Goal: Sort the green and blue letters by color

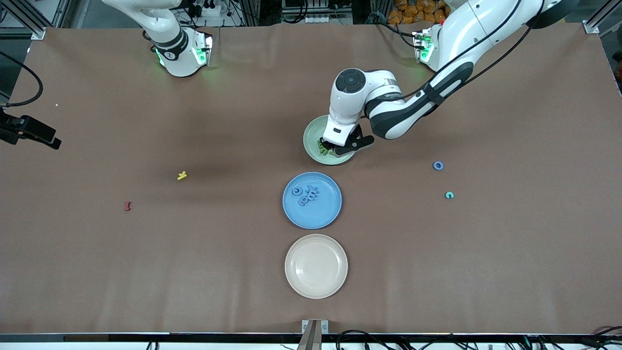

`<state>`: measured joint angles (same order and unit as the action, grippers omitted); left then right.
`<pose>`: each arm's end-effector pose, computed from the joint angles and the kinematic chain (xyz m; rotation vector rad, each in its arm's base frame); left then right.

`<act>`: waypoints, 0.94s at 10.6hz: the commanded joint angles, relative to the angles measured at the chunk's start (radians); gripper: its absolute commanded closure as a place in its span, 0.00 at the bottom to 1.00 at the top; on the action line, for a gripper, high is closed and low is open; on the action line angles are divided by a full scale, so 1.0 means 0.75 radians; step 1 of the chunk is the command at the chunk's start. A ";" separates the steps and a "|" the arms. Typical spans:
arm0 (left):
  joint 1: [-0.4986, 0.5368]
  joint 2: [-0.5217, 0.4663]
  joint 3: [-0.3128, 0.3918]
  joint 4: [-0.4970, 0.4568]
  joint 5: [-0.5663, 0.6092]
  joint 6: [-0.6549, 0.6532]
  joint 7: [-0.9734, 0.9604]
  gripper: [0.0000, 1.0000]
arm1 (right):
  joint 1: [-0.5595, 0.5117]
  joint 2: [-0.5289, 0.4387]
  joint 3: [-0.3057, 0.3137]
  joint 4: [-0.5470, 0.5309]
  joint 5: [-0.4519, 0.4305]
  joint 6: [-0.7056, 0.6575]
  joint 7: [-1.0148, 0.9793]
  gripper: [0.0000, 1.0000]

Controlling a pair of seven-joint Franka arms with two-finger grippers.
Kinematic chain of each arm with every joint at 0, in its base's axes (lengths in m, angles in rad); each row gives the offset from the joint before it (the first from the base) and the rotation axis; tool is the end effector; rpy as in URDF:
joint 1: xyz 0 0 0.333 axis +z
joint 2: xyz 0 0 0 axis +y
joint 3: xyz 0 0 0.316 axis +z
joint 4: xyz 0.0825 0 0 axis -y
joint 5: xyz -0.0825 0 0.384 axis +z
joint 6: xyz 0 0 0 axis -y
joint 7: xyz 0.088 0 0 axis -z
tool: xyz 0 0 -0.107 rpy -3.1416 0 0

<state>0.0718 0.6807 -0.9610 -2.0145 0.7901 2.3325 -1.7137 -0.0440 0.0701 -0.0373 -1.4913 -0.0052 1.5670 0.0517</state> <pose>0.3985 -0.4444 0.2377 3.0483 0.5671 0.0424 0.5743 -0.0465 0.6221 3.1268 -0.2081 0.0087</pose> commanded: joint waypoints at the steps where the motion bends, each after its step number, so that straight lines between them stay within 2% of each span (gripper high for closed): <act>1: -0.081 0.015 0.009 -0.002 -0.027 -0.013 -0.067 0.53 | 0.014 0.005 -0.012 -0.008 0.005 0.013 -0.005 0.00; 2: -0.112 0.017 0.019 -0.004 -0.029 -0.017 -0.077 0.01 | 0.014 0.005 -0.012 -0.008 0.007 0.013 -0.005 0.00; 5: -0.094 0.003 0.074 0.002 -0.031 -0.032 -0.086 0.00 | 0.032 0.021 -0.012 0.006 0.003 0.013 -0.003 0.00; 10: 0.209 -0.006 0.140 0.103 -0.019 -0.032 0.121 0.00 | 0.077 0.023 -0.006 0.013 0.007 0.028 -0.001 0.00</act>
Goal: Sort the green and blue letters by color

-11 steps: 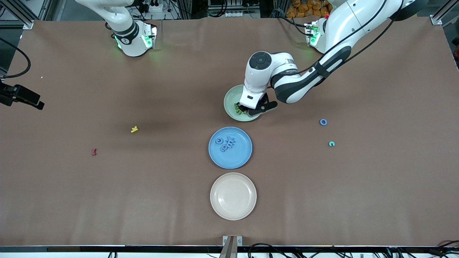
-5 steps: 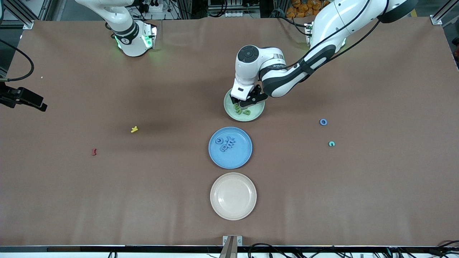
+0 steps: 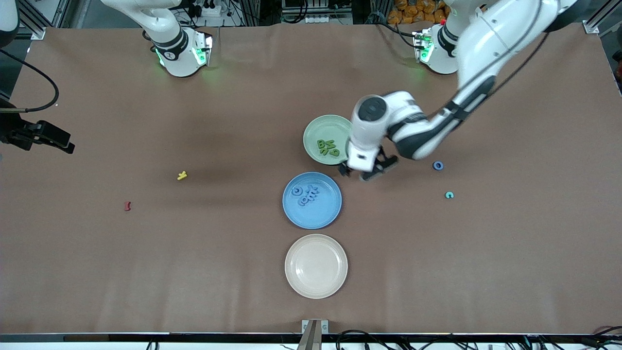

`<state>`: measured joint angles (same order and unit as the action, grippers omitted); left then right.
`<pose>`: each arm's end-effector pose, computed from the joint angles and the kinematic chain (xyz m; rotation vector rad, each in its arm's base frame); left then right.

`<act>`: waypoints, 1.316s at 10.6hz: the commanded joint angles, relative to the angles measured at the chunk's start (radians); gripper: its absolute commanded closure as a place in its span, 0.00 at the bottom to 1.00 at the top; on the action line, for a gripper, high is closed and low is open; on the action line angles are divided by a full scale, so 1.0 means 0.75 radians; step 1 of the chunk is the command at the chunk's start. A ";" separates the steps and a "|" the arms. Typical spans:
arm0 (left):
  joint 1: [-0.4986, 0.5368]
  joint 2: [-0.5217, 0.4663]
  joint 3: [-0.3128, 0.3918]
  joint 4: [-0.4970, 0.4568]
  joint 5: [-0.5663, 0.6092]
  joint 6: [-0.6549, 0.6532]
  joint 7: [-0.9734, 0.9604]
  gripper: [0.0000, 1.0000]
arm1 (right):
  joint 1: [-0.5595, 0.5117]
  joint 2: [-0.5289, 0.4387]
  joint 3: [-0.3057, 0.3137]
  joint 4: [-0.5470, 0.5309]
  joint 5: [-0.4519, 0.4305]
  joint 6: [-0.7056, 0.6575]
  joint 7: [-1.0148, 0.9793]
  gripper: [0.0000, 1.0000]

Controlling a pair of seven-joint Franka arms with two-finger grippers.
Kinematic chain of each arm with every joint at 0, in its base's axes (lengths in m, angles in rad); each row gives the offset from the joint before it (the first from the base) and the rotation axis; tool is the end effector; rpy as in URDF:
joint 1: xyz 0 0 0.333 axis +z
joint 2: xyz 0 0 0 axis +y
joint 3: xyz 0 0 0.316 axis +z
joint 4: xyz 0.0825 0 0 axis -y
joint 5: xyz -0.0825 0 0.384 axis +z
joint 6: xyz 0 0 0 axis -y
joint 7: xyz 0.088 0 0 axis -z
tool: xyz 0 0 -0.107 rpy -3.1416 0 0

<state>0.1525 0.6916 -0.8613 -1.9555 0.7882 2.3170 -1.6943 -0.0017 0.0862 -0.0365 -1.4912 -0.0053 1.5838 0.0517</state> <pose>0.4843 -0.3709 0.2229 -3.0252 -0.8318 -0.0858 0.5822 -0.0218 0.6143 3.1300 -0.1405 0.0102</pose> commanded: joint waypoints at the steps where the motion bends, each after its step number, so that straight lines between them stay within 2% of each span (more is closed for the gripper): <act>1: 0.136 -0.016 0.007 0.048 -0.026 -0.009 0.132 0.00 | 0.023 0.002 -0.009 0.023 0.007 0.003 -0.001 0.00; 4: 0.238 0.027 0.062 0.073 -0.030 -0.007 0.422 0.00 | 0.023 -0.009 -0.019 0.029 0.009 -0.021 -0.012 0.00; 7: 0.359 0.029 0.064 0.069 -0.030 -0.009 0.622 0.00 | 0.031 0.012 -0.023 0.104 0.007 -0.056 -0.003 0.00; 8: 0.365 0.031 0.064 0.063 -0.030 -0.007 0.661 0.00 | 0.035 0.012 -0.041 0.111 0.009 -0.058 -0.004 0.00; 10: 0.345 0.015 0.136 0.059 -0.049 -0.005 0.779 0.00 | 0.051 0.010 -0.070 0.111 0.009 -0.066 -0.016 0.00; 11: 0.339 0.005 0.142 0.055 -0.128 -0.005 0.906 0.00 | 0.051 0.010 -0.070 0.111 0.009 -0.068 -0.016 0.00; 12: 0.296 -0.048 0.209 0.039 -0.220 -0.005 1.014 0.00 | 0.051 0.010 -0.068 0.111 0.009 -0.066 -0.014 0.00; 14: 0.109 -0.187 0.415 0.026 -0.513 -0.005 1.251 0.00 | 0.047 0.010 -0.066 0.111 0.009 -0.064 -0.010 0.00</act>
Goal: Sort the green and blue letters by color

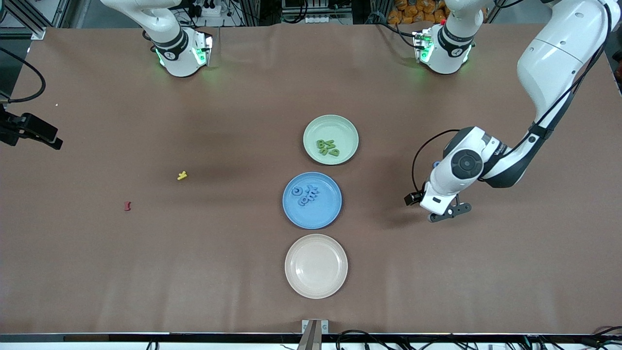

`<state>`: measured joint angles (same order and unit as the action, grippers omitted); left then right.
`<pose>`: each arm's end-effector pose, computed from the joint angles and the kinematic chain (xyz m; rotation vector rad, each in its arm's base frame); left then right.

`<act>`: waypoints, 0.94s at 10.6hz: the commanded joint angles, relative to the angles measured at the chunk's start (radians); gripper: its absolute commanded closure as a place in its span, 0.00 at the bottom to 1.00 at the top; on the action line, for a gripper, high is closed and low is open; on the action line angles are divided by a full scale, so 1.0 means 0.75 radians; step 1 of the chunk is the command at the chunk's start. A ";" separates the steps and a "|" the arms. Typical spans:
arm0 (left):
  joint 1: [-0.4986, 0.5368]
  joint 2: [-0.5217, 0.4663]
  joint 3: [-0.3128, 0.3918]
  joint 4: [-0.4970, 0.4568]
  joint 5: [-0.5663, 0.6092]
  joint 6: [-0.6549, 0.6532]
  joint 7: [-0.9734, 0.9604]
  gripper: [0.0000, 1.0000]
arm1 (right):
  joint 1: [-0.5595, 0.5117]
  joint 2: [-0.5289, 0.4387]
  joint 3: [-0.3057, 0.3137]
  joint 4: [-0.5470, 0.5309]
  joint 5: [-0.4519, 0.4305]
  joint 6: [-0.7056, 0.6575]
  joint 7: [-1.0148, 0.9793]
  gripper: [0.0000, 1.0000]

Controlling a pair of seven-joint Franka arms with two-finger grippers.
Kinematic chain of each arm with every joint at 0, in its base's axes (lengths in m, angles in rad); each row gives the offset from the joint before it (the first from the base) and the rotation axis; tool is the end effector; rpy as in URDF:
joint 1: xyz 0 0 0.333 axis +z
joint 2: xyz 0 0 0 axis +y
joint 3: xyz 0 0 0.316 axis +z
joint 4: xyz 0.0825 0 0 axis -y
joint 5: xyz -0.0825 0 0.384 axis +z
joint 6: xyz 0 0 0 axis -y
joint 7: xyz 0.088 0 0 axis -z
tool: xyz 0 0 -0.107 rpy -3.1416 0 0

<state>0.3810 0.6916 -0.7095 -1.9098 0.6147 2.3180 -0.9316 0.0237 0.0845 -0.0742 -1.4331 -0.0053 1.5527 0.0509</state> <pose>0.5920 -0.1726 0.1986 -3.0911 -0.4029 0.0646 0.5789 -0.0278 0.6400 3.1255 -0.1583 0.0553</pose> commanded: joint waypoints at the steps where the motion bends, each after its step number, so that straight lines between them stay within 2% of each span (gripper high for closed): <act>1: -0.292 -0.243 0.321 -0.043 -0.421 -0.006 0.363 0.00 | 0.013 0.014 -0.014 0.033 0.007 -0.021 -0.005 0.00; 2: -0.346 -0.290 0.391 -0.065 -0.508 -0.006 0.450 0.00 | 0.011 0.014 -0.014 0.035 0.007 -0.017 -0.007 0.00; 4: -0.367 -0.406 0.426 -0.124 -0.525 -0.006 0.508 0.00 | 0.007 0.014 -0.014 0.052 0.007 -0.017 -0.015 0.00; 5: -0.405 -0.478 0.479 -0.155 -0.541 -0.008 0.559 0.00 | 0.005 0.014 -0.016 0.052 0.009 -0.015 -0.017 0.00; 7: -0.524 -0.655 0.653 -0.221 -0.802 -0.033 0.773 0.00 | 0.003 0.012 -0.016 0.044 0.011 -0.015 -0.019 0.00; 8: -0.553 -0.751 0.745 -0.219 -0.880 -0.116 0.863 0.00 | 0.007 0.012 -0.018 0.039 0.009 -0.015 -0.017 0.00; 10: -0.569 -0.907 0.852 -0.186 -0.932 -0.225 0.905 0.00 | 0.007 0.000 -0.016 0.017 0.011 -0.015 -0.017 0.00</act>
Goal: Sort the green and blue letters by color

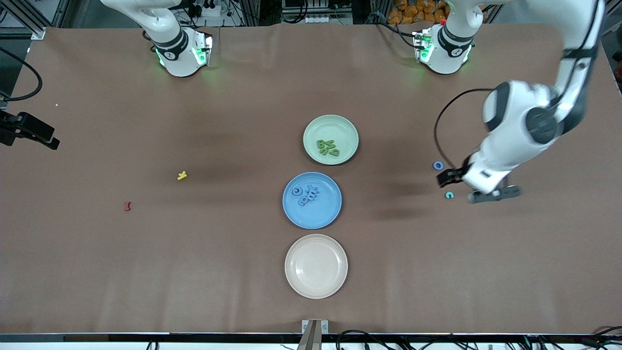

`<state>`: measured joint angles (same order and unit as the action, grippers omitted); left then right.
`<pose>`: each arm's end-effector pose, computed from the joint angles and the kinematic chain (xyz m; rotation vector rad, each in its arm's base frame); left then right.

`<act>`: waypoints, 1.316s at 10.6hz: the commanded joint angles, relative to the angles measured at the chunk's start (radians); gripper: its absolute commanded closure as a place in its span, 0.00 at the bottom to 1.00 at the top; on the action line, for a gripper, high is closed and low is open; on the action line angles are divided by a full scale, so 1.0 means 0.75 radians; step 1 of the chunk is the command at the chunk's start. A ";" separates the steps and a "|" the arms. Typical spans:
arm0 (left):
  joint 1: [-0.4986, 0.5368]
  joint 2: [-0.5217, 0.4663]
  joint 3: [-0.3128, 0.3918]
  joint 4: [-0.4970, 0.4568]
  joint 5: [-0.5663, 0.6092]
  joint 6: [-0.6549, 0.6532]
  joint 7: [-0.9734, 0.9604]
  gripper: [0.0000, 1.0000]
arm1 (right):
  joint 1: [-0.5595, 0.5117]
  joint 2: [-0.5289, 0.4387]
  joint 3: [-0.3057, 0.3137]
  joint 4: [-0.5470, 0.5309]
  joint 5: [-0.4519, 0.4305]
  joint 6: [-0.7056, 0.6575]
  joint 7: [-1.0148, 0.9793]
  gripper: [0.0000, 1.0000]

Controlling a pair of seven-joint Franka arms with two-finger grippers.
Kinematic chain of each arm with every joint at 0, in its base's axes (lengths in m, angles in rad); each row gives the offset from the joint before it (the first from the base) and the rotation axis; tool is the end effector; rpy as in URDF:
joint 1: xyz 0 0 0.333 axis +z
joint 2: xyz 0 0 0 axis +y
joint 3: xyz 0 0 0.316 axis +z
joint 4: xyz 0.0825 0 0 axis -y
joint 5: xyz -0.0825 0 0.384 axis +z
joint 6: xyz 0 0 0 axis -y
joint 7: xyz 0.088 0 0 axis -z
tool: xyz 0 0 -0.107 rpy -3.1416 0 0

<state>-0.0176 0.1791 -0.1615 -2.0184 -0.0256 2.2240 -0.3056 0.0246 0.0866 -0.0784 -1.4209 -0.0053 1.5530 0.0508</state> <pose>0.5785 -0.1030 0.3676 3.0788 0.2232 0.0247 0.5795 -0.0295 0.6446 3.1244 -0.1632 0.0716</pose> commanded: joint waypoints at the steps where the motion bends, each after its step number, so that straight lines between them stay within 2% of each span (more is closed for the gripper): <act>1: -0.038 -0.273 0.135 -0.001 -0.076 -0.159 0.068 0.00 | 0.006 -0.003 -0.010 -0.001 0.011 -0.015 -0.017 0.00; 2: -0.040 -0.286 0.168 0.083 -0.070 -0.240 0.070 0.00 | 0.006 -0.007 -0.010 -0.014 0.009 -0.011 -0.017 0.00; 4: -0.034 -0.267 0.172 0.277 -0.052 -0.363 0.078 0.00 | 0.006 -0.009 -0.010 -0.030 0.009 -0.009 -0.017 0.00; 6: -0.020 -0.243 0.174 0.420 -0.048 -0.510 0.152 0.00 | 0.006 -0.001 -0.008 -0.020 0.007 -0.011 -0.017 0.00; 8: -0.005 -0.218 0.174 0.498 0.044 -0.647 0.437 0.00 | 0.008 -0.001 -0.008 -0.020 0.007 -0.011 -0.015 0.00; 10: -0.007 -0.224 0.172 0.537 0.012 -0.679 0.448 0.00 | 0.010 -0.001 -0.008 -0.020 0.007 -0.011 -0.013 0.00; 12: -0.013 -0.202 0.170 0.639 0.008 -0.786 0.426 0.00 | 0.012 0.003 -0.008 -0.020 0.007 -0.009 -0.008 0.00; 14: -0.011 -0.202 0.168 0.662 -0.009 -0.830 0.385 0.00 | 0.010 0.005 -0.008 -0.020 0.007 -0.007 -0.008 0.00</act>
<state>-0.0249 0.0031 -0.0362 -1.5842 -0.0215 1.6596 0.0050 0.0259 0.0892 -0.0779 -1.4354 -0.0053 1.5507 0.0505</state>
